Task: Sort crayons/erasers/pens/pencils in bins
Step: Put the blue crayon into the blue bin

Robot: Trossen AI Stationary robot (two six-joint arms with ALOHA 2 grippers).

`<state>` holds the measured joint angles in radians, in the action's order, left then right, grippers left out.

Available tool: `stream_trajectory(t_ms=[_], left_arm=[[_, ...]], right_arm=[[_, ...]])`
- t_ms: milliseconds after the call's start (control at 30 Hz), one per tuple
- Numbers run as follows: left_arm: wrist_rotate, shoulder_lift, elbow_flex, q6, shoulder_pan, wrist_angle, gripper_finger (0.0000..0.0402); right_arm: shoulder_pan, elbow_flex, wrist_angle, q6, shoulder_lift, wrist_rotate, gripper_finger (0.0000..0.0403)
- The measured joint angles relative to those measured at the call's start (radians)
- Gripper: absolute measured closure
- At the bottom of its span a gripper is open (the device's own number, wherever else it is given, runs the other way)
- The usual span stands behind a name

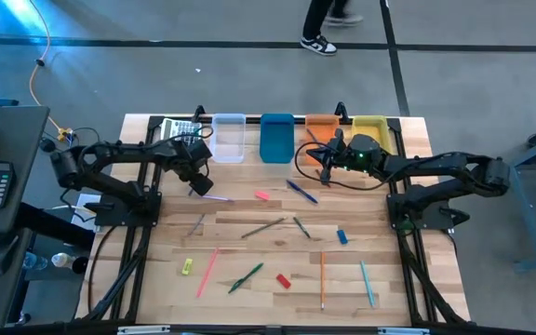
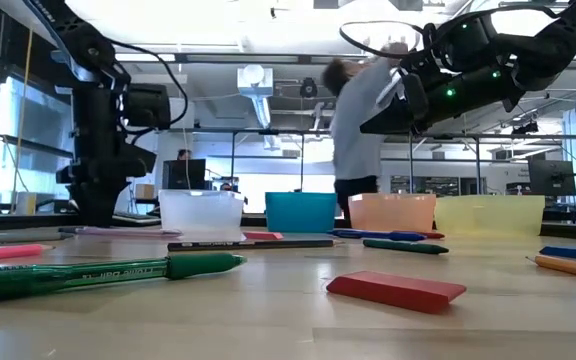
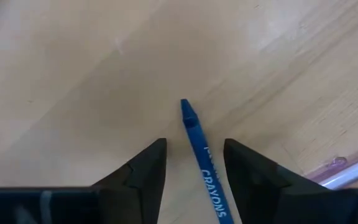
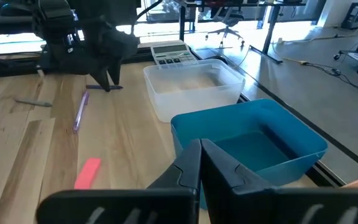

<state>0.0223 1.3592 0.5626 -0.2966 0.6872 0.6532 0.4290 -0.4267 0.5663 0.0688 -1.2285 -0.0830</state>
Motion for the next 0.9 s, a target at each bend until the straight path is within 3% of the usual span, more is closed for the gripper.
stream_trajectory(t_ms=[267, 700, 900], left_arm=[[-0.004, -0.001, -0.013, -0.006, 0.0, -0.015, 0.0292], [-0.015, -0.002, -0.015, 0.022, 0.0, -0.016, 0.0385], [-0.022, -0.024, -0.003, 0.023, 0.0, 0.003, 0.0395]], right_arm=[[0.0, 0.0, 0.009, 0.0, 0.0, 0.0, 0.0403], [0.0, 0.0, 0.008, 0.0, 0.0, 0.0, 0.0403], [0.0, 0.0, 0.008, 0.003, 0.0, 0.0, 0.0403]])
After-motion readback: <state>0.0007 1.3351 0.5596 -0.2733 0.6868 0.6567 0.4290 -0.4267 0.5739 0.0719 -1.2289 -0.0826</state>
